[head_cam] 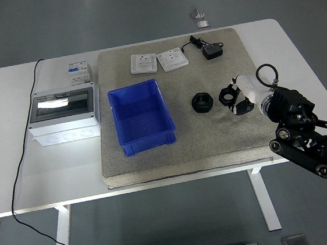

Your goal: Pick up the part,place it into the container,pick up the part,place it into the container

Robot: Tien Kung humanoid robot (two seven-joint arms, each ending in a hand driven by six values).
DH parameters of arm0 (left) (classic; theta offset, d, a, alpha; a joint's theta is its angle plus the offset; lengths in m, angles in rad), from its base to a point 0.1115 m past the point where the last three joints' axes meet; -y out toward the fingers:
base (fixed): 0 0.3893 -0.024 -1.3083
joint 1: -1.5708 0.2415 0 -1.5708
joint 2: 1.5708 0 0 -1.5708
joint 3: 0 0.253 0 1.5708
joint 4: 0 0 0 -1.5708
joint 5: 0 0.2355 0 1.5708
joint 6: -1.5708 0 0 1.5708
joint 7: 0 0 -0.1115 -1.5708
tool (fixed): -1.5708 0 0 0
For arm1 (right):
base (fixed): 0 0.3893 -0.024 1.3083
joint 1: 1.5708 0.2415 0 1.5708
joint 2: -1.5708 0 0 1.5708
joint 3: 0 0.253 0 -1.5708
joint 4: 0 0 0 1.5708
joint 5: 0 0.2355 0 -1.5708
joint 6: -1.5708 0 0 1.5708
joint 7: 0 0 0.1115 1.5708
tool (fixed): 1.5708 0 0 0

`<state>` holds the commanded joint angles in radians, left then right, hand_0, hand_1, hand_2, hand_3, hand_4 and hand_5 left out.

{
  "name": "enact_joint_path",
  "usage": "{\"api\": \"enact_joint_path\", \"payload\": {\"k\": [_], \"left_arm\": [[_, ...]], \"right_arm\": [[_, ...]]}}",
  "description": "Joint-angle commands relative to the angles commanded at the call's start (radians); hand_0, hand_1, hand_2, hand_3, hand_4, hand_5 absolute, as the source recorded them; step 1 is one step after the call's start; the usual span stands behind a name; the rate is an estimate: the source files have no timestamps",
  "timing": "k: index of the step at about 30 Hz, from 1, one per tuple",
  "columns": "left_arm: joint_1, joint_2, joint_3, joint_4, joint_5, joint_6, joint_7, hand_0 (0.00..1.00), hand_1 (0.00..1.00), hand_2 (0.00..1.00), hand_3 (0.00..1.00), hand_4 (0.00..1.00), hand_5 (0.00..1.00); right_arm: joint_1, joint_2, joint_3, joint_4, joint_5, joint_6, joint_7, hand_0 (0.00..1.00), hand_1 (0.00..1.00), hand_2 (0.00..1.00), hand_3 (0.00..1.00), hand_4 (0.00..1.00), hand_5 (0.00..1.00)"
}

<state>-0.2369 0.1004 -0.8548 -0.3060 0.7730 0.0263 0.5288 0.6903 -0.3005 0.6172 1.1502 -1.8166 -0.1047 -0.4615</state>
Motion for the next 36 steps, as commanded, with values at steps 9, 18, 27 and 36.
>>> {"api": "enact_joint_path", "payload": {"k": [9, 18, 27, 36], "left_arm": [[0.002, -0.001, -0.003, -0.001, 0.009, -0.002, 0.01, 0.695, 0.684, 0.674, 0.709, 0.792, 0.806], [-0.005, -0.002, 0.005, 0.0, 0.013, -0.003, 0.005, 0.695, 0.685, 0.679, 0.711, 0.789, 0.803], [-0.017, -0.003, -0.02, -0.001, 0.052, -0.01, 0.022, 0.695, 0.684, 0.686, 0.711, 0.787, 0.801], [-0.026, -0.003, -0.044, -0.003, 0.088, -0.019, 0.037, 0.695, 0.684, 0.692, 0.712, 0.782, 0.799]], "right_arm": [[0.116, 0.082, -0.113, 0.025, 0.042, -0.114, 0.076, 0.314, 0.354, 0.504, 0.573, 0.398, 0.025], [0.214, 0.186, -0.318, -0.007, 0.175, -0.213, 0.192, 0.346, 0.368, 0.5, 0.571, 0.393, 0.028], [0.279, 0.227, -0.479, -0.035, 0.183, -0.208, 0.219, 0.355, 0.381, 0.51, 0.573, 0.391, 0.029], [0.318, 0.267, -0.494, -0.12, 0.136, -0.237, 0.2, 0.416, 0.505, 0.674, 0.66, 0.557, 0.221]]}}
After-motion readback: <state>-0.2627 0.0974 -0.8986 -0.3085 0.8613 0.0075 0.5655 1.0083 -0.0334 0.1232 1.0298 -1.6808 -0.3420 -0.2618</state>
